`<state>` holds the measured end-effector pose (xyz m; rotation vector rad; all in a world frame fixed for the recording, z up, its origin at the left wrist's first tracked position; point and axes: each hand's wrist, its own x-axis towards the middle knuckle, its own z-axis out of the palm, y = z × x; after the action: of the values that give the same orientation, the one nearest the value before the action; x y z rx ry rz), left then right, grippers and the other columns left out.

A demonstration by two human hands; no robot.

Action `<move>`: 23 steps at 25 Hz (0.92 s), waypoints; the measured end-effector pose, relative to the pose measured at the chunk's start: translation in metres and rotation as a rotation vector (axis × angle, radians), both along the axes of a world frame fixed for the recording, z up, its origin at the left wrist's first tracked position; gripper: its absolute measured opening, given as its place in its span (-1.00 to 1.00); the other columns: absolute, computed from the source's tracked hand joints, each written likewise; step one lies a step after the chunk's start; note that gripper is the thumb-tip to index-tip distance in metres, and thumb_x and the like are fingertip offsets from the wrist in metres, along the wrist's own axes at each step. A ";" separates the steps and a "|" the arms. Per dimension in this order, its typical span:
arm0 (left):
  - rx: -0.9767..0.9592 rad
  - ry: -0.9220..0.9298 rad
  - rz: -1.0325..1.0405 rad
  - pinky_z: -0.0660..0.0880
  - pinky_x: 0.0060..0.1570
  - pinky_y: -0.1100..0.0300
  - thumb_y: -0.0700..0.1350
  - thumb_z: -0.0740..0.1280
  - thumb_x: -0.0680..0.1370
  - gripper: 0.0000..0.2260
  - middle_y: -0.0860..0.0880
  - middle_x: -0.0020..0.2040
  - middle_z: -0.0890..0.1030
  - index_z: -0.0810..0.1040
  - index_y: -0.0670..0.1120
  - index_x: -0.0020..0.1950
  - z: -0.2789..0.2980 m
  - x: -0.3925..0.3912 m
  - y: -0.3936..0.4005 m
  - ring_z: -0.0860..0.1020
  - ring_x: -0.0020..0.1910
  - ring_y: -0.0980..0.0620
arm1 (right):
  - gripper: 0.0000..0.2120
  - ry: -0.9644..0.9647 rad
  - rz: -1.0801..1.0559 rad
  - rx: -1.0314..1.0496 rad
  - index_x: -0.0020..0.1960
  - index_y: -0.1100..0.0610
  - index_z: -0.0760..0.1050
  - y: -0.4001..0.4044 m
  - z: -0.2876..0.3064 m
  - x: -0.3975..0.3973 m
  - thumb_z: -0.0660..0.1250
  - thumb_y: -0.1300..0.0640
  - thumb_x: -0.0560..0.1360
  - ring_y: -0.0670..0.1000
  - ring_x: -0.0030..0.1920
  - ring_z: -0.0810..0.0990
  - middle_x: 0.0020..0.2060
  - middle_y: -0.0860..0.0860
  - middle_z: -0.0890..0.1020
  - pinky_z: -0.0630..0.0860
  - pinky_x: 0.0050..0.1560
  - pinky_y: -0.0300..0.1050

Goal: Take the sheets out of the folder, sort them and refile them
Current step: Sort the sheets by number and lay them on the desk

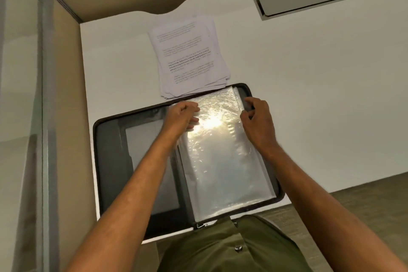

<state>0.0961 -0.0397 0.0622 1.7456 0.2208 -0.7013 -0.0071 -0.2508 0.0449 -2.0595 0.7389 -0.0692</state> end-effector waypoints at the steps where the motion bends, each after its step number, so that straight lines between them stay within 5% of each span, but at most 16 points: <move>1: 0.012 -0.034 0.051 0.59 -0.08 0.05 -0.07 0.35 0.65 -0.89 -0.04 0.06 0.73 0.66 -0.03 0.11 0.000 0.017 0.004 0.69 -0.06 -0.07 | -0.63 0.003 0.004 0.002 0.41 0.10 0.45 0.000 0.001 0.014 0.31 0.21 0.61 -0.13 0.04 0.50 0.19 -0.06 0.43 0.35 0.00 -0.47; 7: 0.069 -0.183 0.253 0.59 -0.04 0.18 -0.05 0.33 0.65 -0.89 0.06 0.14 0.63 0.63 0.05 0.13 -0.004 0.095 0.024 0.60 -0.03 0.09 | -0.58 -0.040 0.034 0.011 0.47 0.06 0.41 0.003 0.001 0.098 0.34 0.13 0.63 -0.03 0.21 0.56 0.32 -0.02 0.42 0.51 0.22 -0.19; 11: 0.139 -0.185 0.287 0.49 0.09 0.24 -0.03 0.32 0.63 -0.85 0.08 0.23 0.60 0.61 0.06 0.17 -0.016 0.124 0.029 0.55 0.23 0.06 | -0.55 -0.024 0.038 -0.060 0.50 0.05 0.38 0.004 -0.005 0.135 0.35 0.08 0.63 0.03 0.39 0.46 0.44 0.03 0.42 0.47 0.41 -0.05; 16: 0.376 -0.158 0.165 0.30 0.47 -0.04 0.09 0.31 0.62 -0.54 0.01 0.57 0.29 0.40 0.06 0.51 -0.025 0.140 0.027 0.23 0.53 -0.05 | -0.29 0.051 -0.027 0.065 0.65 0.08 0.15 0.004 -0.007 0.176 0.40 0.01 0.61 0.07 0.60 0.24 0.61 0.05 0.26 0.23 0.61 0.07; 23: 0.473 -0.015 0.006 0.31 0.47 -0.19 0.17 0.35 0.57 -0.25 -0.03 0.60 0.20 0.10 -0.04 0.65 -0.025 0.149 0.004 0.15 0.56 -0.12 | -0.16 0.249 0.054 -0.158 0.66 0.10 0.08 0.013 -0.017 0.208 0.43 -0.13 0.56 0.16 0.56 0.21 0.56 0.07 0.31 0.32 0.46 0.22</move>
<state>0.2456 -0.0359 0.0372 2.1968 0.4070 -0.6664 0.2011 -0.2382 0.0280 -2.2635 0.8512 0.1673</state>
